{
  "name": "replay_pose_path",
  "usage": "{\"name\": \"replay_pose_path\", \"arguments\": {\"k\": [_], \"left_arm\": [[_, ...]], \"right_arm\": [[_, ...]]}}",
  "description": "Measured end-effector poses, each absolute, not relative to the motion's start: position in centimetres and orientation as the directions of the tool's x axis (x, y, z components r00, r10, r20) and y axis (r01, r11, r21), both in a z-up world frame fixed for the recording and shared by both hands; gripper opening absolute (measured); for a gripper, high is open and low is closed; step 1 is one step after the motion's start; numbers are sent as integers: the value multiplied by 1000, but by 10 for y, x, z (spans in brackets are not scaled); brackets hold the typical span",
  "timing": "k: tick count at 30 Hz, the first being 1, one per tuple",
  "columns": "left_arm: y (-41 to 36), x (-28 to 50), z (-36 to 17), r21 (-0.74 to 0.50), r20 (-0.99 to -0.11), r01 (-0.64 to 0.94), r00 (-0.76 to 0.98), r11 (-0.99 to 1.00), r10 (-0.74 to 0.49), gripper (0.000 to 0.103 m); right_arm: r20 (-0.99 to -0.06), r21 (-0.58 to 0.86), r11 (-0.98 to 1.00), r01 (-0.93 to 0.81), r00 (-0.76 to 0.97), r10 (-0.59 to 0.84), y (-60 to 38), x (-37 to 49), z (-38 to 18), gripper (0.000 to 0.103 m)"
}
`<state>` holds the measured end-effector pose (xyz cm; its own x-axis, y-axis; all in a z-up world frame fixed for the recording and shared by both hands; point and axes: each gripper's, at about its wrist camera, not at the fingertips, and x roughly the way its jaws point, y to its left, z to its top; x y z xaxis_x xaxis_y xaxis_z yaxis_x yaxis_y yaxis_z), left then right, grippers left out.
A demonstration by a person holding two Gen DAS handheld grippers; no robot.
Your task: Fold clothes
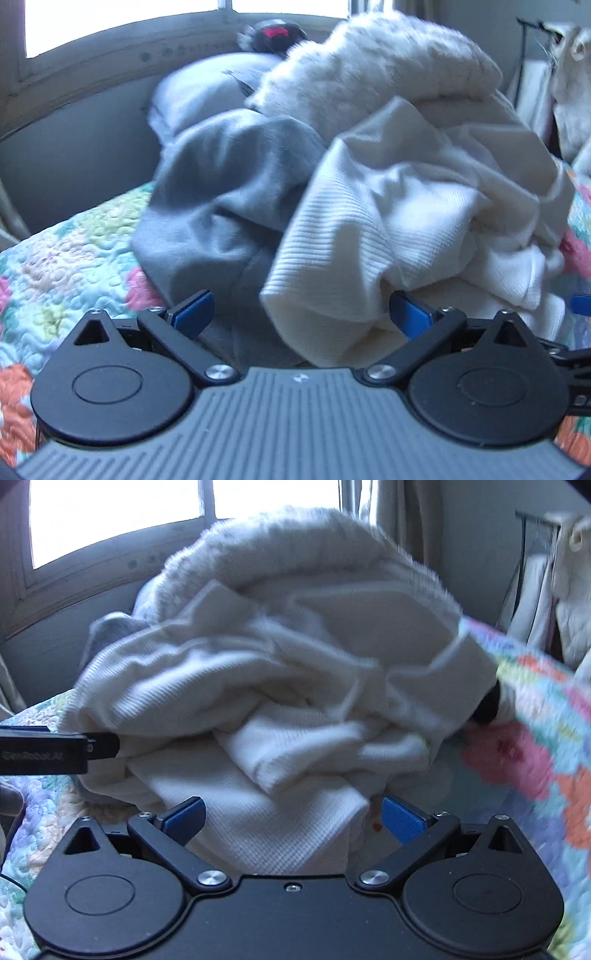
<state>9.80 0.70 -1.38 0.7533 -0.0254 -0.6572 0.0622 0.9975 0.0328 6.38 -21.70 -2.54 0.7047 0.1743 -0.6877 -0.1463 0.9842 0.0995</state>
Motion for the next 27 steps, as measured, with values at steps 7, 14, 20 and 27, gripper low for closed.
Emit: {"name": "replay_pose_path", "arguments": {"k": [7,14,20,27], "left_arm": [[4,126,-39,61,-682,80,731,995,-17,103],[4,119,-40,-6,-657,182,740,983,-141,43],[-10,99,-27,-37,-613,239,761,970,-211,37],[-19,96,-19,-49,-608,260,758,964,-235,36]], "right_arm": [[-702,302,950,-80,656,278,-228,79,-60,89],[-655,285,948,-145,692,303,-225,55,-32,34],[-585,287,949,-133,760,283,-233,15,14,7],[-600,245,963,-115,762,244,-238,16,25,7]]}}
